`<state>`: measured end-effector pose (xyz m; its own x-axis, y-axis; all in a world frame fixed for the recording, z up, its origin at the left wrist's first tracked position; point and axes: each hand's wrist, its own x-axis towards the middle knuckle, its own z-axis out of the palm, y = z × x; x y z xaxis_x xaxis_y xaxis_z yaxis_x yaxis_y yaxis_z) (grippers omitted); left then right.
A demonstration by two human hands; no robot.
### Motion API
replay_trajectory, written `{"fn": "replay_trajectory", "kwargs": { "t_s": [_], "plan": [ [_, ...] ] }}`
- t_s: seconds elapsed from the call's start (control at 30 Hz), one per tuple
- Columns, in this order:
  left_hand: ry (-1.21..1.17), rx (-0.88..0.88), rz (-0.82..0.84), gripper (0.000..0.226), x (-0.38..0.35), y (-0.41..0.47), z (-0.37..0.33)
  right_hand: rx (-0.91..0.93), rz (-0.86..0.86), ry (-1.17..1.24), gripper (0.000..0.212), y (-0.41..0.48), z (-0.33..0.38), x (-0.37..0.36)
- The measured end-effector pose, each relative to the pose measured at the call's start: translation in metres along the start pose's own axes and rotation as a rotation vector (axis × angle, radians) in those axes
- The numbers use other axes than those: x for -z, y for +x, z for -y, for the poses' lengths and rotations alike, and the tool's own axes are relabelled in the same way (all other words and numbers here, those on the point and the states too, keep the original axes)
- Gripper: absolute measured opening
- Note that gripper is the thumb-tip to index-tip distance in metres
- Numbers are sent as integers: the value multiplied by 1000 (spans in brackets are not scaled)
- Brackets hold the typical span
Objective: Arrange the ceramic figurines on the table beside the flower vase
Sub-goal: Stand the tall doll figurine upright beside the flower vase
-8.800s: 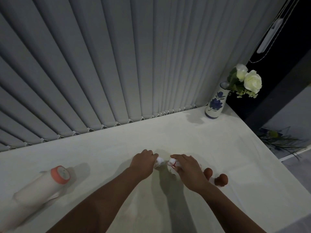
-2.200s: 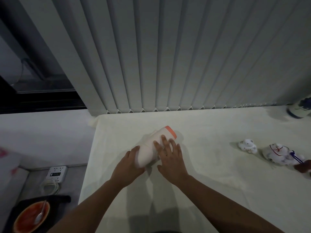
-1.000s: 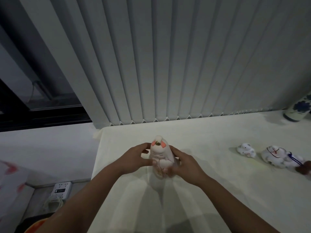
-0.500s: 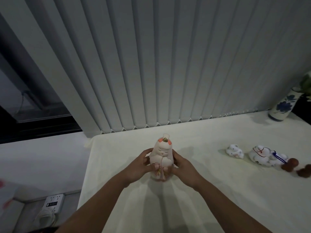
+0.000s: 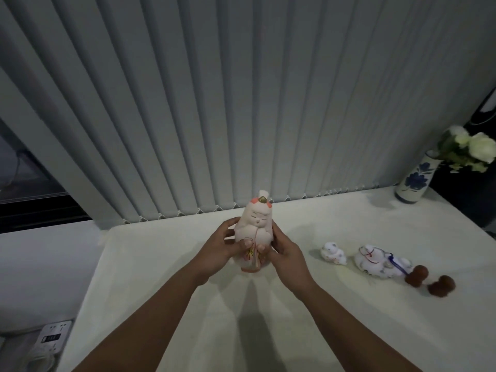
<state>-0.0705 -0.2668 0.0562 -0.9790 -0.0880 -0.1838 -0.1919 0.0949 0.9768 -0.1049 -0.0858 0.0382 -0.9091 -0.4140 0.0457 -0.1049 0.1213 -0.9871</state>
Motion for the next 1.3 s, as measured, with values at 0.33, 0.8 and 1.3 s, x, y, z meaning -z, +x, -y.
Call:
{"fn": "replay_trajectory", "kwargs": {
  "t_s": [0.33,0.8,1.3],
  "plan": [
    [-44,-60,-68,60,-140,69,-52,70,-13,-47,56,32,3,155],
    [-50,-77,-115,58,-238,124,-77,37,46,-58,52,68,-18,268],
    [-28,134,-107,58,-198,134,-39,-130,161,-144,48,97,-47,223]
  ]
}}
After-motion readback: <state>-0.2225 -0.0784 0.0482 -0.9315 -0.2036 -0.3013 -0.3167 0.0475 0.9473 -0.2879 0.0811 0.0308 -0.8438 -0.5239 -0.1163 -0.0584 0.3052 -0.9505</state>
